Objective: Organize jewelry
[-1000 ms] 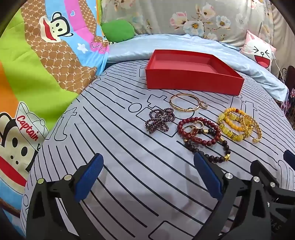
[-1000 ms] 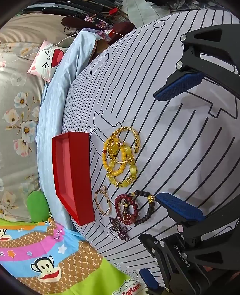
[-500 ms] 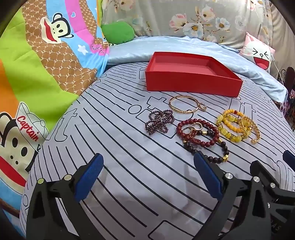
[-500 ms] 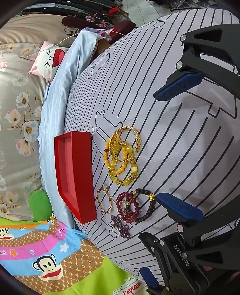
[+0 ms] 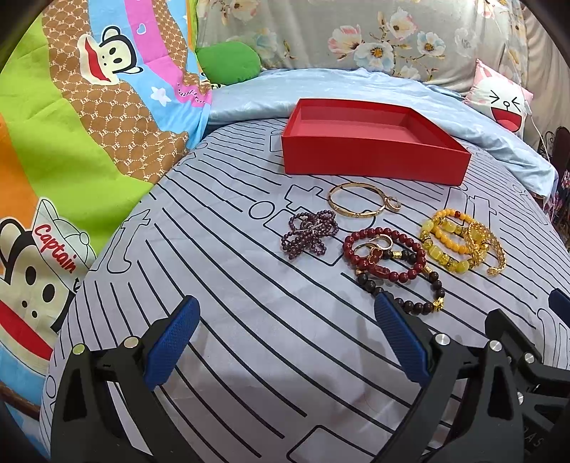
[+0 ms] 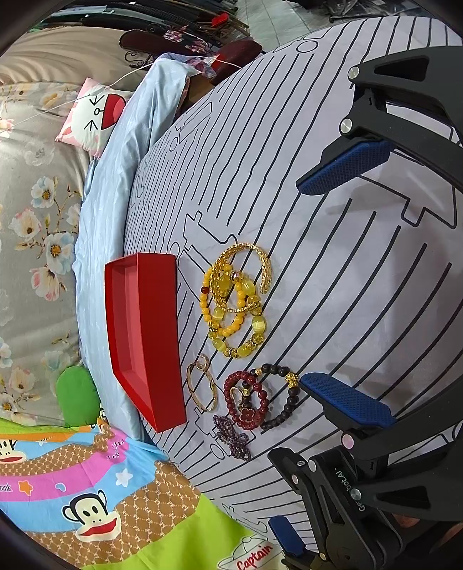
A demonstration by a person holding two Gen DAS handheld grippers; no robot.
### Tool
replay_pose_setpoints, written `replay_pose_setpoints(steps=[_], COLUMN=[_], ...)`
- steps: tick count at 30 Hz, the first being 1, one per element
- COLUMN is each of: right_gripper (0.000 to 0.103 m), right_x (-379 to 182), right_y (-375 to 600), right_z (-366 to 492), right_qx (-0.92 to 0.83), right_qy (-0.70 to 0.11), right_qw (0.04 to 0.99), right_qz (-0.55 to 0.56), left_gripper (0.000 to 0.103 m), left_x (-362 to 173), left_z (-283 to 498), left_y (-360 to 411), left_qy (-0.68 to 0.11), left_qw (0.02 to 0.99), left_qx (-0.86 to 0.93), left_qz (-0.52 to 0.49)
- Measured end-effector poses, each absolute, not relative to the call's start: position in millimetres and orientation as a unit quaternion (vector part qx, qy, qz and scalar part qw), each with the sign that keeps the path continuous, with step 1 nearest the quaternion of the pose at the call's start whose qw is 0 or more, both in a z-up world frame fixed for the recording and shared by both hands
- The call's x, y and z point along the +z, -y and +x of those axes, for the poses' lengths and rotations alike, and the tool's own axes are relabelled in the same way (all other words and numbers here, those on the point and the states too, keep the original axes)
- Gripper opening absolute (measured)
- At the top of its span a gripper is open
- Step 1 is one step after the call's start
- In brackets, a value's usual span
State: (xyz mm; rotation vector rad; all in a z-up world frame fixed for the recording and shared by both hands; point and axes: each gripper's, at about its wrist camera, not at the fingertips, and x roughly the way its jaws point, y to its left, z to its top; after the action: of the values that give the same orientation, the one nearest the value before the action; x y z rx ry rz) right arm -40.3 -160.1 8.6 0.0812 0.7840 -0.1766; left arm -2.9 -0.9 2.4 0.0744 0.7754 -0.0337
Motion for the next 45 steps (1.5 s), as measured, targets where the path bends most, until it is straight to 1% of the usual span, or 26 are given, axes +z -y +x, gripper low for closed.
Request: replay_pose_setpoints(steps=[45], right_gripper=[0.097], right_x=[8.0], right_y=[157.3], right_z=[-41.2], right_qx=[-0.091], right_qy=[-0.378], right_qw=[0.921], right_qz=[0.034], left_gripper=[0.094], left_x=[4.5], left_z=[-2.8], left_y=[-0.3], left_qy=[-0.375], left_qw=[0.926], left_qx=[-0.007], left_qz=[0.042])
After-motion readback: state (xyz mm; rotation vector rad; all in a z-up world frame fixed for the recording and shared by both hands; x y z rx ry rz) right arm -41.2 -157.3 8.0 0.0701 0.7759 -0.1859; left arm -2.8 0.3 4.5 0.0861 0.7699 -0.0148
